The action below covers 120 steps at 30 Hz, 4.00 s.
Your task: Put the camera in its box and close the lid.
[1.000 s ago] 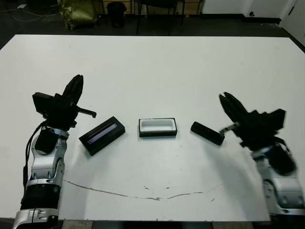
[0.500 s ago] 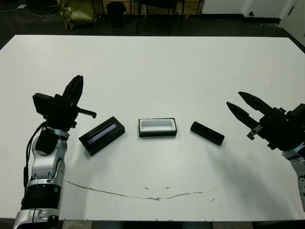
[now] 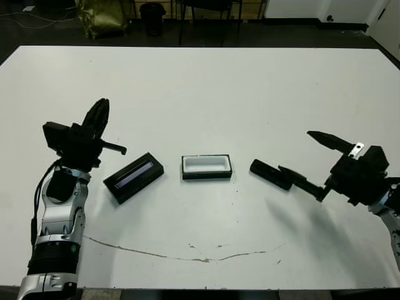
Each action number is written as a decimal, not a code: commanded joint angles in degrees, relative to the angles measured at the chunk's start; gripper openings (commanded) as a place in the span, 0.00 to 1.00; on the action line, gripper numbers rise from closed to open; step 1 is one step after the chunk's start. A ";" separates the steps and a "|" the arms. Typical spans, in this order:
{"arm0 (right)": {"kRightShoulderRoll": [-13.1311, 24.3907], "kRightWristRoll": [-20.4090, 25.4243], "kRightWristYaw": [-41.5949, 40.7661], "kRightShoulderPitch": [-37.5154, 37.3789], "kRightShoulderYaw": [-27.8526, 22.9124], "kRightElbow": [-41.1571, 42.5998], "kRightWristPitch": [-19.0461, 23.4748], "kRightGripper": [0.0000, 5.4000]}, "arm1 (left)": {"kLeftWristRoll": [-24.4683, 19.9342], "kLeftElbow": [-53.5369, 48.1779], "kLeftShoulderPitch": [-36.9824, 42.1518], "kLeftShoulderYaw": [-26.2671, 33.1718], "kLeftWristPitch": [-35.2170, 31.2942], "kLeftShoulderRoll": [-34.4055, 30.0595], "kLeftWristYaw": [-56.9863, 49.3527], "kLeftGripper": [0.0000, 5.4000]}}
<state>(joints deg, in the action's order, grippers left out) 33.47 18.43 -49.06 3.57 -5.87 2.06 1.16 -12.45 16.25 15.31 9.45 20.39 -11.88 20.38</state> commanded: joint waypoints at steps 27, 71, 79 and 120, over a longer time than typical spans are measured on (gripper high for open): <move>-1.36 -0.23 -10.27 6.02 3.22 -18.92 -4.67 0.48 | -0.46 2.25 -0.66 0.13 0.26 0.20 0.99 0.00; -5.73 -7.28 -12.42 14.01 8.88 -39.43 -18.20 0.93 | -0.37 2.32 -0.86 0.10 0.52 0.37 1.07 0.00; -7.17 -11.11 -8.27 15.17 11.95 -44.81 -16.30 0.59 | -0.33 2.25 -0.90 0.07 0.43 0.44 0.95 0.00; -6.05 -0.60 -25.05 29.62 8.29 -42.37 -2.60 0.24 | -0.28 2.01 -1.12 -0.05 0.31 0.65 0.58 0.00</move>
<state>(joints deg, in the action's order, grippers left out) 26.99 16.46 -71.93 31.13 3.31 -41.22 -3.73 -12.67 18.06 15.29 9.47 21.55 -11.16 21.04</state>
